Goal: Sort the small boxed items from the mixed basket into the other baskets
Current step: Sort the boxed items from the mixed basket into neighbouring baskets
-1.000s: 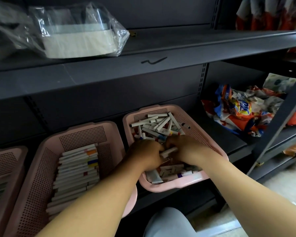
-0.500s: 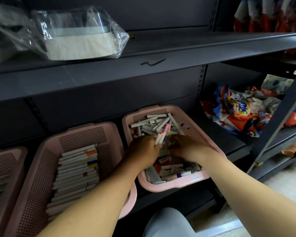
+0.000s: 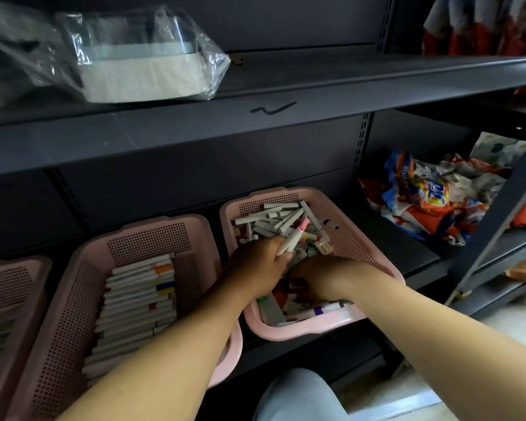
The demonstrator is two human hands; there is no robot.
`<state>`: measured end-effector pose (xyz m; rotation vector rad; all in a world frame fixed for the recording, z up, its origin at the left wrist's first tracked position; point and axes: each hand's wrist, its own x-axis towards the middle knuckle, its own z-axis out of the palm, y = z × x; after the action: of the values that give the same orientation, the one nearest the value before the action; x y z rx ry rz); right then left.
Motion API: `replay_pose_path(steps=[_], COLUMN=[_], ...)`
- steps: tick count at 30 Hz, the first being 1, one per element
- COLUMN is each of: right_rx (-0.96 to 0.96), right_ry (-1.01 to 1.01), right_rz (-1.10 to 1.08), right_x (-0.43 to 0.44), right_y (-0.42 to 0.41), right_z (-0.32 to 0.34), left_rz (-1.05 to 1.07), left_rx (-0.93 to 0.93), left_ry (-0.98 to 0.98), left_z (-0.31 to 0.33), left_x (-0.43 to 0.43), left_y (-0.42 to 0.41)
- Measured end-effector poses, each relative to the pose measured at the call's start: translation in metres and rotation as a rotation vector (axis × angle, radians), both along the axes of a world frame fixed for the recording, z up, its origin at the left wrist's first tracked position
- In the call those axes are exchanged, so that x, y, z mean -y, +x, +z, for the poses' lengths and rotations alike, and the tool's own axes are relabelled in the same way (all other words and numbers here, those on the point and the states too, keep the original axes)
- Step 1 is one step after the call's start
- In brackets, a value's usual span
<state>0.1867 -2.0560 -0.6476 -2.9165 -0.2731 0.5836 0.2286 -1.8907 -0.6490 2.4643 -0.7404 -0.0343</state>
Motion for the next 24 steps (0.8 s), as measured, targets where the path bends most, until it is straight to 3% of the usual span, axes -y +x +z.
replay_pose_path(steps=[4, 13, 20, 24], right_rx=[0.020, 0.008, 0.169, 0.212], right_ry=[-0.109, -0.149, 0.151, 0.202], right_rz=[0.002, -0.010, -0.289, -0.327], right_x=[-0.007, -0.005, 0.005, 0.004], right_y=[0.001, 0.004, 0.016, 0.013], right_z=[0.001, -0.004, 0.010, 0.024], left_rz=[0.014, 0.011, 0.058, 0.080], left_rx=[-0.011, -0.110, -0.166, -0.117], left_ry=[-0.017, -0.115, -0.325, -0.343], left_z=[-0.003, -0.005, 0.007, 0.030], left_x=[0.000, -0.002, -0.004, -0.022], left_y=[0.003, 0.007, 0.006, 0.008])
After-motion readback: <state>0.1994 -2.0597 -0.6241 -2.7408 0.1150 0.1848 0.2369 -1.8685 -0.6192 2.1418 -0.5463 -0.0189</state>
